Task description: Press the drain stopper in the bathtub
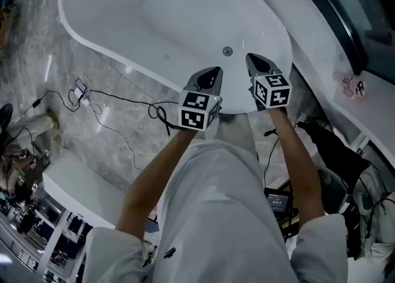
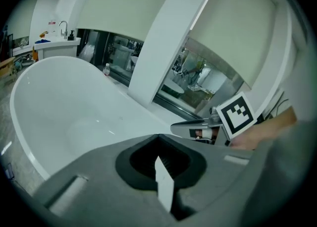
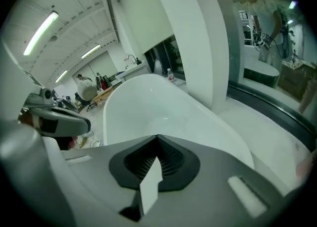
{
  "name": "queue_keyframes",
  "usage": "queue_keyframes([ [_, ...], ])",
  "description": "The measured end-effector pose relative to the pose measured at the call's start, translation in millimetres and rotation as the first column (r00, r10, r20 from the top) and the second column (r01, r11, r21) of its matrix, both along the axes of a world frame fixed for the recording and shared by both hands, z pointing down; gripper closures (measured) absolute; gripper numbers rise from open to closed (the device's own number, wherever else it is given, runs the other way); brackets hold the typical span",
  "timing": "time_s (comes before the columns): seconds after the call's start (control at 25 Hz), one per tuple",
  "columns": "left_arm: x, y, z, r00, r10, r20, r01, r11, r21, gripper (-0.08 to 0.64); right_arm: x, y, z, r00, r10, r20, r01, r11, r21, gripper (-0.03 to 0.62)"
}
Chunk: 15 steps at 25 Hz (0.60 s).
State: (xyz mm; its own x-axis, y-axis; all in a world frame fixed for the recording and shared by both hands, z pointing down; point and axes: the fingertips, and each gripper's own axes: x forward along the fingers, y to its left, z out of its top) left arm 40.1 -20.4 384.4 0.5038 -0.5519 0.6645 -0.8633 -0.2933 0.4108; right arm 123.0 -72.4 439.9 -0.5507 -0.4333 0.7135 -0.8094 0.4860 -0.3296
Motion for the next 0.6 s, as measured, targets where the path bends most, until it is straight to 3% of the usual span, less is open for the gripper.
queue_keyframes([
  [0.32,-8.7,-12.6,-92.2,0.998,0.012,-0.057,-0.004,0.992,0.130,0.557,-25.5,-1.9,-104.5,0.994,-0.071,0.083,0.059,0.989,0.135,0.589],
  [0.6,11.8,6.1,-152.8,0.990,0.092,-0.106,-0.067,0.973,0.222,0.557,-27.4,22.7,-200.2,0.972,-0.155,0.175,0.106,0.960,0.260,0.589],
])
